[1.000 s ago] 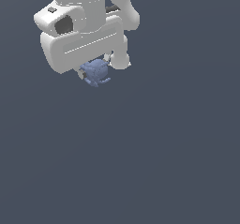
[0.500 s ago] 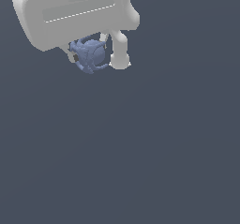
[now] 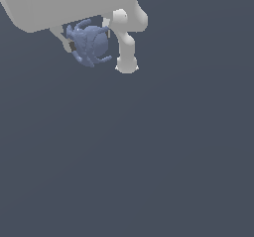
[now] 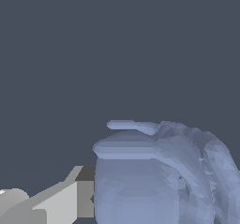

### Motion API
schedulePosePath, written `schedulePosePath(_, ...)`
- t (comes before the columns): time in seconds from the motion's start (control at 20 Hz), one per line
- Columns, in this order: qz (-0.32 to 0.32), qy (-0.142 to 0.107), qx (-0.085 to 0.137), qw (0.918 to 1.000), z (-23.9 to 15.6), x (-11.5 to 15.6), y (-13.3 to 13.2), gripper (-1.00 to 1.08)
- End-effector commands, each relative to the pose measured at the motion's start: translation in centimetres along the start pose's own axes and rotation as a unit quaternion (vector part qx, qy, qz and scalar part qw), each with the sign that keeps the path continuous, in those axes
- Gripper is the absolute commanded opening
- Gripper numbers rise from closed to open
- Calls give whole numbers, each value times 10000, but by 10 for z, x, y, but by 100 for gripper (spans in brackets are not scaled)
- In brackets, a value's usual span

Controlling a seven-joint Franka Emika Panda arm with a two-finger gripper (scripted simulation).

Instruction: Pick up the object and move it to a goal position.

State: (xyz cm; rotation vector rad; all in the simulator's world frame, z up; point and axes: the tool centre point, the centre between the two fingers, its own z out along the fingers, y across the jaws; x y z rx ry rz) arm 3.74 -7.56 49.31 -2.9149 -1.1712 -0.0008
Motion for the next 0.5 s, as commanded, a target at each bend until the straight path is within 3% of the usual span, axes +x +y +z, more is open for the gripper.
schedulePosePath(0.0, 0, -1, 1, 10000, -5, 1, 1, -100)
schedulePosePath(0.45, 0, -1, 1, 10000, -12, 3, 3, -100)
